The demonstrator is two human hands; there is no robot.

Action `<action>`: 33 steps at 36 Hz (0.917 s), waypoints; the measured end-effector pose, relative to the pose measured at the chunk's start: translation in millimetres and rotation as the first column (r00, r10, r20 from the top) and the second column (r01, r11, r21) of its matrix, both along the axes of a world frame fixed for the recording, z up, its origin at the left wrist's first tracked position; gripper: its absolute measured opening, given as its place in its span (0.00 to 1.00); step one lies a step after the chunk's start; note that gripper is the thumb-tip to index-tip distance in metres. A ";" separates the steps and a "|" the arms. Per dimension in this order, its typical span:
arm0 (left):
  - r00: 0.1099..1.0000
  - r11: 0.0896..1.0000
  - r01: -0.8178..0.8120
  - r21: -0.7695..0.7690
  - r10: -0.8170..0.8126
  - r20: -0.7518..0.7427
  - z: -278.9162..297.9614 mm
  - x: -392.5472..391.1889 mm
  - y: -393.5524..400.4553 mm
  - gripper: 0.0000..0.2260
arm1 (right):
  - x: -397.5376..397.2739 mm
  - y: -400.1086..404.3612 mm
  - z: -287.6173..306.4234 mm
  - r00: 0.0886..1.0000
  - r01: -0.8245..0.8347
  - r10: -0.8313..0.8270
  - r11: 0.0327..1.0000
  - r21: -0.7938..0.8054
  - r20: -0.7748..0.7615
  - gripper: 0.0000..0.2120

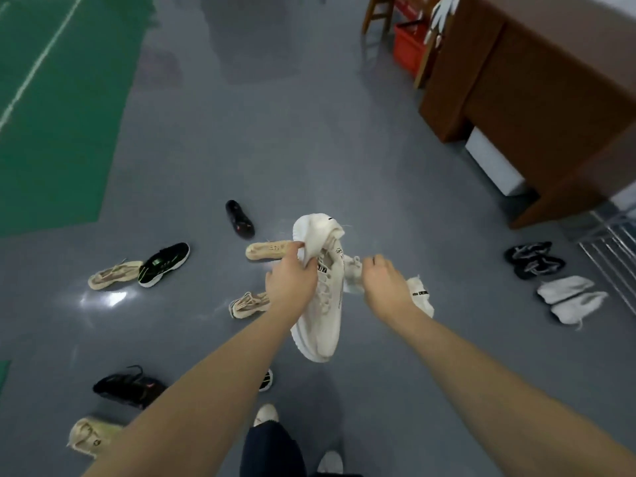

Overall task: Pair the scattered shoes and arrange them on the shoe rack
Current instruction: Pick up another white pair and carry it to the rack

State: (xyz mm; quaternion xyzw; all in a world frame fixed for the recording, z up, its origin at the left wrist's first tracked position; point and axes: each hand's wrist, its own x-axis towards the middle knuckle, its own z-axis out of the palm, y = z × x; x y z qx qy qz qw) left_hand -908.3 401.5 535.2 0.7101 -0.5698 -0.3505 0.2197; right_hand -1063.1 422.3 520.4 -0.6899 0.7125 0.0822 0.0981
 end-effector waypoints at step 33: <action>0.782 0.786 0.618 0.037 -0.618 0.074 -5.5 -430.5 -154.5 0.15 | -396.7 -71.9 -10.9 0.846 0.522 -0.525 0.851 -0.060 -0.090 0.17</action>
